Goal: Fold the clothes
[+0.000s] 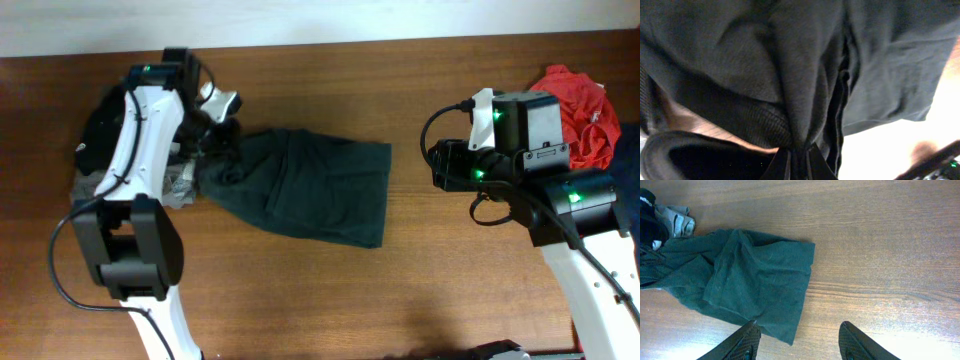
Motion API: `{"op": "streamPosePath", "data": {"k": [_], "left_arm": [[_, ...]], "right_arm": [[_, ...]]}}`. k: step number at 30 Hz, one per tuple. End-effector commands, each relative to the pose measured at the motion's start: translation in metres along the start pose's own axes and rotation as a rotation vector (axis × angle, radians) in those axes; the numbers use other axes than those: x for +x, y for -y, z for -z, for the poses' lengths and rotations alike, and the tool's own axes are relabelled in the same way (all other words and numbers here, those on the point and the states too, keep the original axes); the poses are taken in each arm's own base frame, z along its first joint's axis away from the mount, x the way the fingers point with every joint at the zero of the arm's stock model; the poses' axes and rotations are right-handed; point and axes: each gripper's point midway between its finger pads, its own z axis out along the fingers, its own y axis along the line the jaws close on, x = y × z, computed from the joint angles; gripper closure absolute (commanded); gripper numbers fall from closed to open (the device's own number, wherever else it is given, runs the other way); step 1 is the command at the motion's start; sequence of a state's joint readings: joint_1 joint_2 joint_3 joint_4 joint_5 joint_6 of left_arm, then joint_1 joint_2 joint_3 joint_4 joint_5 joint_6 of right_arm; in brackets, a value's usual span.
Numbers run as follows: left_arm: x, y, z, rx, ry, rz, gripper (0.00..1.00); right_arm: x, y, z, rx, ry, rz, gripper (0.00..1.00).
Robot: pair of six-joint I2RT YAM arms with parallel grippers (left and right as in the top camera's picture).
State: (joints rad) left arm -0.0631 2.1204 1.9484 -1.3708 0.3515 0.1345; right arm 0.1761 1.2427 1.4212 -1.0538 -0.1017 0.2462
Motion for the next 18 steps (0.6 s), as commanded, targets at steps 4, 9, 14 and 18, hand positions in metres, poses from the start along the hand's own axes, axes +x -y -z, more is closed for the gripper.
{"op": "streamPosePath", "data": {"k": [4,9,14,18], "left_arm": [[-0.015,0.079,0.022,-0.169,0.074,-0.201,0.99],[-0.009,0.123,-0.014,-0.358,0.045,-0.323,1.0],[0.003,0.163,-0.071,-0.406,-0.014,-0.417,1.0],[0.011,0.188,-0.112,-0.401,-0.037,-0.47,0.99]], "right_arm": [[-0.005,0.003,0.001,0.009,0.019,0.003,0.44],[-0.005,0.003,0.001,0.01,0.017,0.003,0.44],[-0.002,0.018,0.003,0.098,0.017,-0.021,0.44],[0.004,0.037,0.01,0.203,0.017,-0.091,0.44]]}}
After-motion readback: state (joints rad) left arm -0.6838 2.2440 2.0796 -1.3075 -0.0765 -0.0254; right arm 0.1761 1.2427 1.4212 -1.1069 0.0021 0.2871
